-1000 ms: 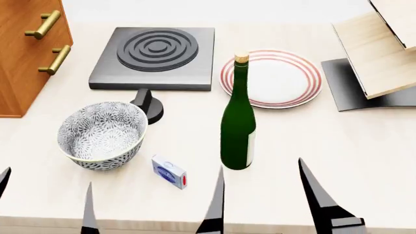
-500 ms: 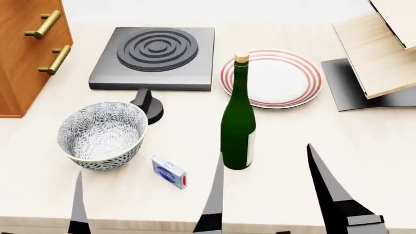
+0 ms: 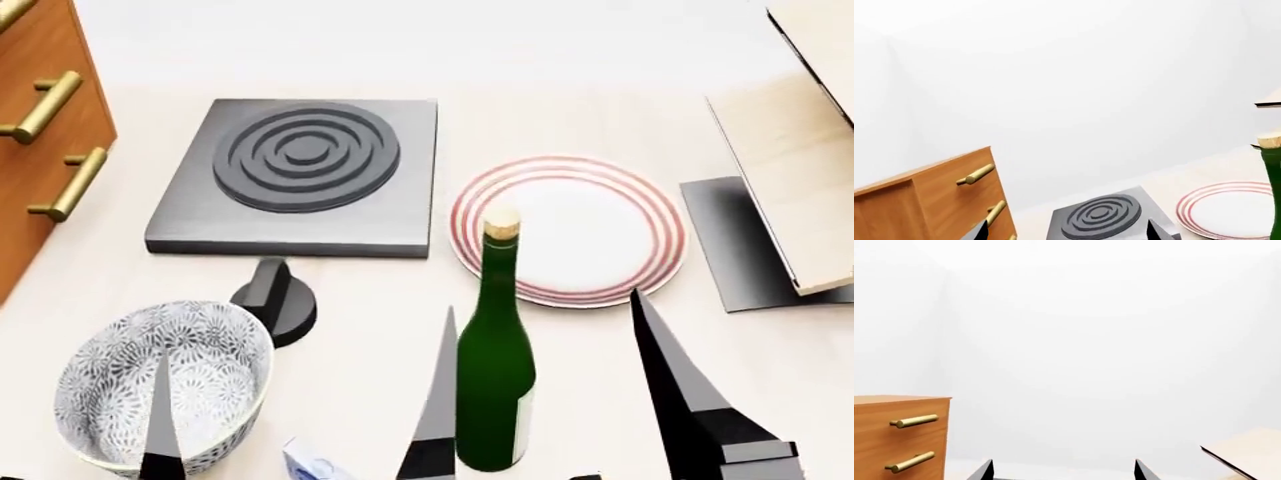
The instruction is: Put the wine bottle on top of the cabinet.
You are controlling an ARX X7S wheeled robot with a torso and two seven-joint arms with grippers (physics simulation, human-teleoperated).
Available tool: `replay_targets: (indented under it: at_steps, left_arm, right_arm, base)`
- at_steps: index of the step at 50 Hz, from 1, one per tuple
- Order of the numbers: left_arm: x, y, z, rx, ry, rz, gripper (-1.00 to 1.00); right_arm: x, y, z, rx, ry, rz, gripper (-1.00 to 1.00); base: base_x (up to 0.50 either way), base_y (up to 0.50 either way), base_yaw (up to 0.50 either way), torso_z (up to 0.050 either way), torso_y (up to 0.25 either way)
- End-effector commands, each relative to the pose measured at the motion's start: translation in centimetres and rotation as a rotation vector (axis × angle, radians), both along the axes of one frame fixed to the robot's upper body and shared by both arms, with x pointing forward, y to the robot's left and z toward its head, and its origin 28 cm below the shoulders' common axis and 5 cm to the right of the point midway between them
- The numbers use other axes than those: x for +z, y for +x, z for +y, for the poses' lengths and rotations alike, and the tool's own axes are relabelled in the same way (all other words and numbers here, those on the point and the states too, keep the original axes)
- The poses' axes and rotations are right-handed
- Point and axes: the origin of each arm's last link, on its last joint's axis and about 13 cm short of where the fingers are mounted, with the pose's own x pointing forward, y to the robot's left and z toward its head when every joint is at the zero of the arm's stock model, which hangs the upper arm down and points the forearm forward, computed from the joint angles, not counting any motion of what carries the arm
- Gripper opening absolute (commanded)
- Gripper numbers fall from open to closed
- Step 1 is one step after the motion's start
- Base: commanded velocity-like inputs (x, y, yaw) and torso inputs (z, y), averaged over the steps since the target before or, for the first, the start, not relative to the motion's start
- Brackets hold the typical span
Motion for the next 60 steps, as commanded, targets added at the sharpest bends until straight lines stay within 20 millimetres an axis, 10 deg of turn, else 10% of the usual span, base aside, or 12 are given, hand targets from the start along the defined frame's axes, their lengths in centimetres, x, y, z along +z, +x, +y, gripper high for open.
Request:
replay_targets:
  at_steps: [1,36,60]
  left_arm:
    - [0.38,-0.02,-0.04,-0.036,-0.026,-0.021,1.0]
    - [0.4,-0.04,-0.1,-0.043,-0.043,-0.021,1.0]
    - [0.42,-0.03,-0.13,-0.044,-0.041,-0.021,1.0]
  right_arm:
    - [0.1,0.11,-0.22,-0.021,0.005,-0.008,1.0]
    - [-0.42,0.2,-0.15,-0.023,-0.027,0.02,1.0]
    - [-0.38,0.17,-0.09,-0.006,-0.04,0.022,1.0]
  base:
    - [0.5,0.0,0.0,0.0,0.0]
    - [0.26,0.0,0.0,0.0,0.0]
    - [0.0,0.49,0.0,0.0,0.0]
